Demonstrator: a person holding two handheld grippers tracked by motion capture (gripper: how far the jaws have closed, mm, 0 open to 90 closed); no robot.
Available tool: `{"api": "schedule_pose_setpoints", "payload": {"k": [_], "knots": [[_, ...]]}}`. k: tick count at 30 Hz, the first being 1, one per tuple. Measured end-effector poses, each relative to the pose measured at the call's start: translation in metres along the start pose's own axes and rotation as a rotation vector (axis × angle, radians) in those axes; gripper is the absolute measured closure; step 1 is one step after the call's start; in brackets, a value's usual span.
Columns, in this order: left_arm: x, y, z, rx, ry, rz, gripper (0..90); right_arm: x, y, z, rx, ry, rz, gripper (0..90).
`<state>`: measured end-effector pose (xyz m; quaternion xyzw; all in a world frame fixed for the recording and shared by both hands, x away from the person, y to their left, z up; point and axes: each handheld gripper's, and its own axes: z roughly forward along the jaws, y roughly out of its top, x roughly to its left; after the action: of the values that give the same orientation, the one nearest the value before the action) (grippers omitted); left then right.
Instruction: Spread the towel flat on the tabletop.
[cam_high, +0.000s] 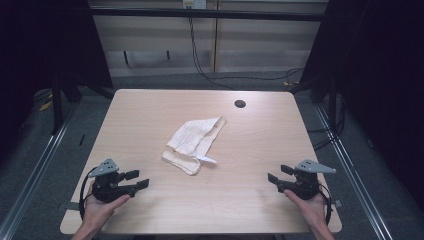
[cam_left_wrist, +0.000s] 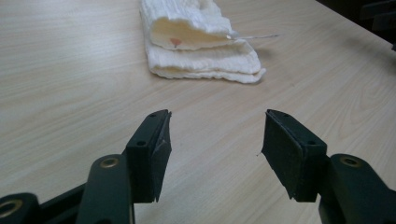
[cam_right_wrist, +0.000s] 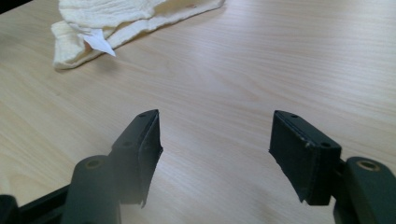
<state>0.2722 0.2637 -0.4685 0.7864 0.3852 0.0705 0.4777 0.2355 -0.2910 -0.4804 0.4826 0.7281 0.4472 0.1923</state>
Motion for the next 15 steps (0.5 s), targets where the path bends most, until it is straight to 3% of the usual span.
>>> {"api": "schedule_pose_setpoints", "payload": {"k": [9,11,15], "knots": [[0.002,0.005,0.002,0.003,-0.03,-0.001,40.8,0.008,-0.003,0.003,0.053,0.017,-0.013,30.1],[0.002,0.007,0.005,0.0,-0.065,-0.005,46.9,0.008,-0.002,0.002,0.056,0.024,0.001,30.2],[-0.002,0.015,0.017,0.027,-0.053,0.033,47.2,0.012,-0.002,-0.002,0.045,0.06,-0.013,34.4]]}}
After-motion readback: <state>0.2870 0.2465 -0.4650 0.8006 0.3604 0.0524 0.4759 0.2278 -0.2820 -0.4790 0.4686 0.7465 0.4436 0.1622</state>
